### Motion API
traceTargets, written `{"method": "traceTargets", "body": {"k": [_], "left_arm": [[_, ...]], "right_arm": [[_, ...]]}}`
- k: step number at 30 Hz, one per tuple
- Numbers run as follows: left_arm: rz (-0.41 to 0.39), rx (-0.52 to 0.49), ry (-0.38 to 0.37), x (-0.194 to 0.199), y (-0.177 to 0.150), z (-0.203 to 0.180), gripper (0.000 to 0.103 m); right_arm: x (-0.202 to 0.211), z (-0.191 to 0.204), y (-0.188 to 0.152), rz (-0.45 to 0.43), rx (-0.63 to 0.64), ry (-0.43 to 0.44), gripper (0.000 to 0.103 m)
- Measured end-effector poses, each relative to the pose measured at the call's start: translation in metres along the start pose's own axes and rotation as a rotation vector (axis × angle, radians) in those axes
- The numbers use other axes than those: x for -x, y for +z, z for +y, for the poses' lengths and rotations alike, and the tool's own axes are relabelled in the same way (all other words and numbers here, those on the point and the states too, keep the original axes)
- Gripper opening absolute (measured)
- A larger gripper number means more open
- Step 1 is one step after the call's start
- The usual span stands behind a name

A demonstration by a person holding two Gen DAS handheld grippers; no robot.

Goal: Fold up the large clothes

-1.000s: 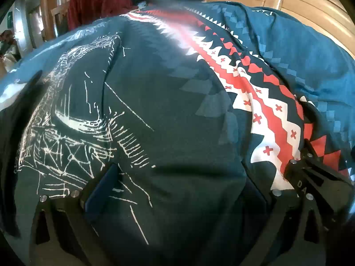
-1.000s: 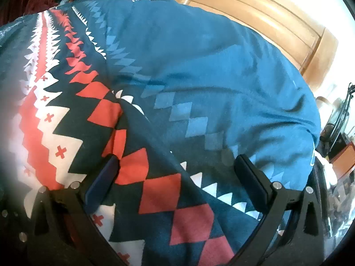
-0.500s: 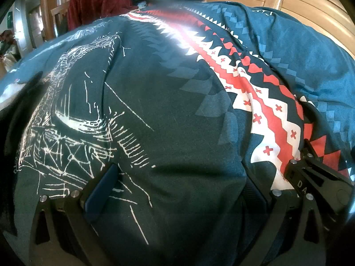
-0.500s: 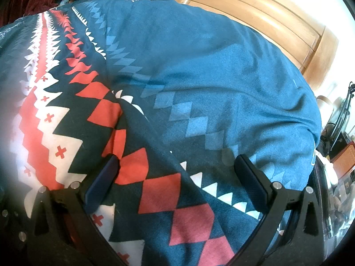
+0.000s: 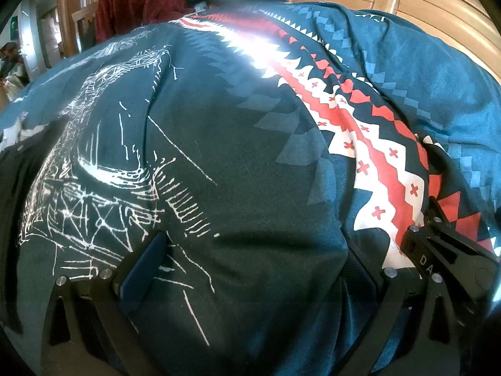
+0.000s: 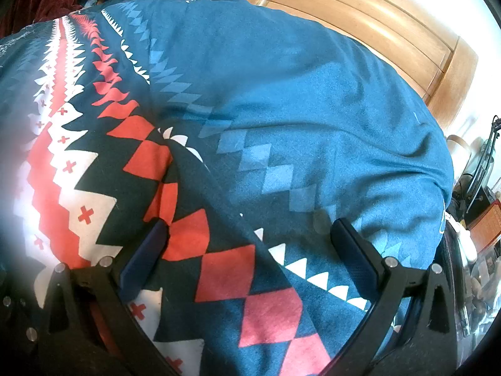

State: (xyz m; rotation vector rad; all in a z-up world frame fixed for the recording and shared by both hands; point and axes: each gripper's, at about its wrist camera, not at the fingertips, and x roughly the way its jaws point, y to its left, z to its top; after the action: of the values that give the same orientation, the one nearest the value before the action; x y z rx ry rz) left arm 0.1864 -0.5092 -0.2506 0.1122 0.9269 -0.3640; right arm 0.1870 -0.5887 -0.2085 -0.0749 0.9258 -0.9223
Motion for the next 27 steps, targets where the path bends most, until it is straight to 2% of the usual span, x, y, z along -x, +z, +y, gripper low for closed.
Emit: {"method": "traceTargets", "body": {"k": [27], "left_arm": [[-0.001,-0.001,0.001,-0.0009,0.0002,0.0005,0.103]], "right_arm": [[-0.0027,-0.0064,0.0011,-0.002,-0.002,0.0,0.103]]}}
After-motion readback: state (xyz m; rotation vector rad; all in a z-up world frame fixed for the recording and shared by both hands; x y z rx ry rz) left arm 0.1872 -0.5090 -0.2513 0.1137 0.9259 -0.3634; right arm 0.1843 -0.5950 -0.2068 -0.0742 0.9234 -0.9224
